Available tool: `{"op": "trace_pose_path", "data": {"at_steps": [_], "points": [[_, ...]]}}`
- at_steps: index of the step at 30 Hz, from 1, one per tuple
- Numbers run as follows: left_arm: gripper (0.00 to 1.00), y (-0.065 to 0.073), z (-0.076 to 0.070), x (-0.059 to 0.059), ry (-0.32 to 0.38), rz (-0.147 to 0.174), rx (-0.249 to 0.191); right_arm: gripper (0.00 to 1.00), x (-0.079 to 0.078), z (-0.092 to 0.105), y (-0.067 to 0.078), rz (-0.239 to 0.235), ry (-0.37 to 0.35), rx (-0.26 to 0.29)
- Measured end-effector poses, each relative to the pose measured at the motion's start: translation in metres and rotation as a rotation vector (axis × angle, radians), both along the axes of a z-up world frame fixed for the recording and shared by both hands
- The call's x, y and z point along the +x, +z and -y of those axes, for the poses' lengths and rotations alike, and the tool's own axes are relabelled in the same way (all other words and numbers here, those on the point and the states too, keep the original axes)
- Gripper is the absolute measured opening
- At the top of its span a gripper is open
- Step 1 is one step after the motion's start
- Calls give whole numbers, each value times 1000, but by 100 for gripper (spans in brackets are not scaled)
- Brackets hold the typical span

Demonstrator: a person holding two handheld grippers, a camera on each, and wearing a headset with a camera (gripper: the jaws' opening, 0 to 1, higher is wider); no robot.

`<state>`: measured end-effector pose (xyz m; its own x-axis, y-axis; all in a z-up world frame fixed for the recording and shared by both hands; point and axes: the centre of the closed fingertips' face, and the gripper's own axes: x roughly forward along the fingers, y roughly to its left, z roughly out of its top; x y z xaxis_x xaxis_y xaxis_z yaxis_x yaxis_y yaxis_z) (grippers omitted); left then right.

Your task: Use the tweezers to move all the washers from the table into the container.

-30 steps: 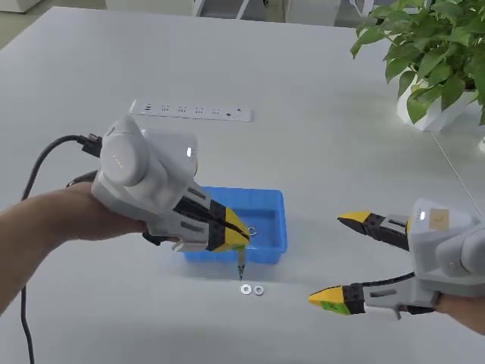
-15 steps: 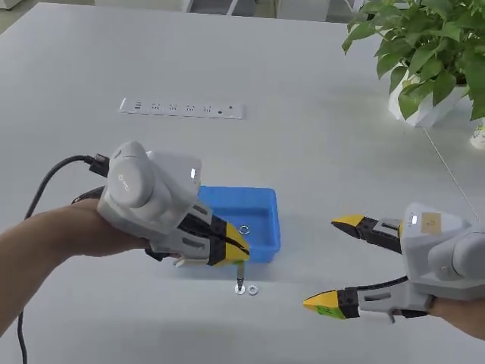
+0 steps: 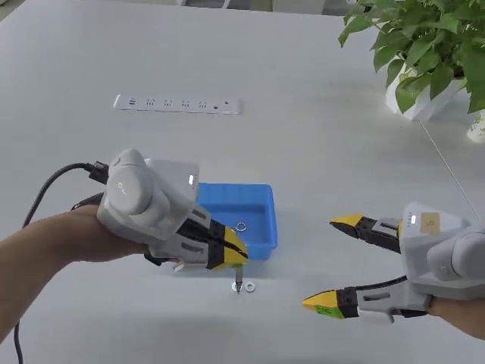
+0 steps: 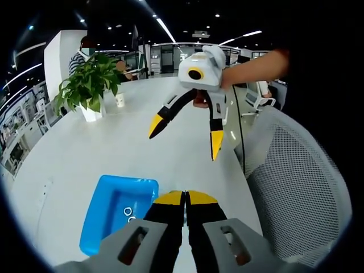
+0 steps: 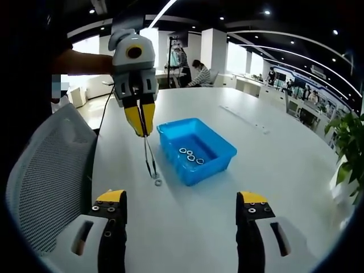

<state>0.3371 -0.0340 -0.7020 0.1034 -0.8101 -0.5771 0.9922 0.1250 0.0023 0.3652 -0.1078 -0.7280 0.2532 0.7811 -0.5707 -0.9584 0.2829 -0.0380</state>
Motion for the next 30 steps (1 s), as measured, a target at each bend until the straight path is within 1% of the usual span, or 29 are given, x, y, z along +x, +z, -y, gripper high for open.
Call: {"op": "trace_pose_path", "data": {"at_steps": [5, 7, 10, 13, 21, 25, 30], "points": [[3, -1, -2, 0, -10, -5, 5, 78, -1, -4, -2, -3, 15, -1], [3, -1, -4, 0, -16, 0, 12, 76, -2, -9, -3, -2, 26, 1], [3, -2, -5, 1, -18, 0, 15, 71, -6, -17, -5, 5, 60, -7], [3, -2, -5, 0, -23, -1, 14, 66, -9, -27, -4, 13, 96, 0], [3, -1, -3, -1, -21, -6, 11, 51, -21, -60, -10, 9, 204, 2], [3, -1, -4, -1, -18, -8, 12, 49, -23, -71, -13, 4, 236, -3], [3, -1, -5, -2, -18, -9, 16, 42, -24, -80, -15, 6, 261, 0]]}}
